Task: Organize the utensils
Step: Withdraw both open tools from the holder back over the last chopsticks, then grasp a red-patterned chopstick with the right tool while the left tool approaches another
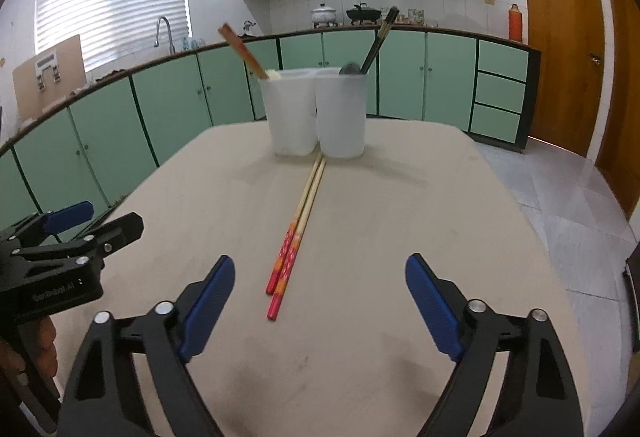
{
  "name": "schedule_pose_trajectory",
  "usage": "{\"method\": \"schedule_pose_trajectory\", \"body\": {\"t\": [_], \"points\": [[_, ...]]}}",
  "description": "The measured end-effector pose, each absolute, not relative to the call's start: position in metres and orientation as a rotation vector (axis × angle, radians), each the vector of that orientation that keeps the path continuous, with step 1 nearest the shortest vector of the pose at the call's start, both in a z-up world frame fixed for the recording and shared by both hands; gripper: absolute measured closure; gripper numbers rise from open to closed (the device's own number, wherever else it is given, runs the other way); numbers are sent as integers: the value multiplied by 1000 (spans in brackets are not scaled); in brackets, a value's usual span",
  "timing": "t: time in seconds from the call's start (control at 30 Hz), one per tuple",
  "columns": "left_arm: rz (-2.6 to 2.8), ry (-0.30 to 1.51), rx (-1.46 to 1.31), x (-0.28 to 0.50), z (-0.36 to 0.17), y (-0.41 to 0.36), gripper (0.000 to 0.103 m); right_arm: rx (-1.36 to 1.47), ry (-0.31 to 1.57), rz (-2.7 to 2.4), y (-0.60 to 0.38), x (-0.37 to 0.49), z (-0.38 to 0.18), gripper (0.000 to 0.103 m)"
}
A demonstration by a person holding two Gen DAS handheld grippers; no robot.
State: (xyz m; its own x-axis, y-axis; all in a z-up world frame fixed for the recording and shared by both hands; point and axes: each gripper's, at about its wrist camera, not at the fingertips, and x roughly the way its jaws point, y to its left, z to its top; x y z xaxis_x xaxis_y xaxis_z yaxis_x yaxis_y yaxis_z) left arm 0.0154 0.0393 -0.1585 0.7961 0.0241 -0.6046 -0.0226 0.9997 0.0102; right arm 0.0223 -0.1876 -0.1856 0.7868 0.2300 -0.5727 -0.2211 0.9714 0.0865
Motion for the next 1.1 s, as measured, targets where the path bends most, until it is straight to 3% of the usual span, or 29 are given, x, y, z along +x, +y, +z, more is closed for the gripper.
{"method": "schedule_pose_trajectory", "body": {"t": [0.3, 1.1], "points": [[61, 690, -11, 13, -174, 53, 14, -1, 698, 235, -172, 21, -211, 47], [47, 693, -31, 17, -179, 56, 14, -57, 774, 252, -146, 31, -225, 88]]}}
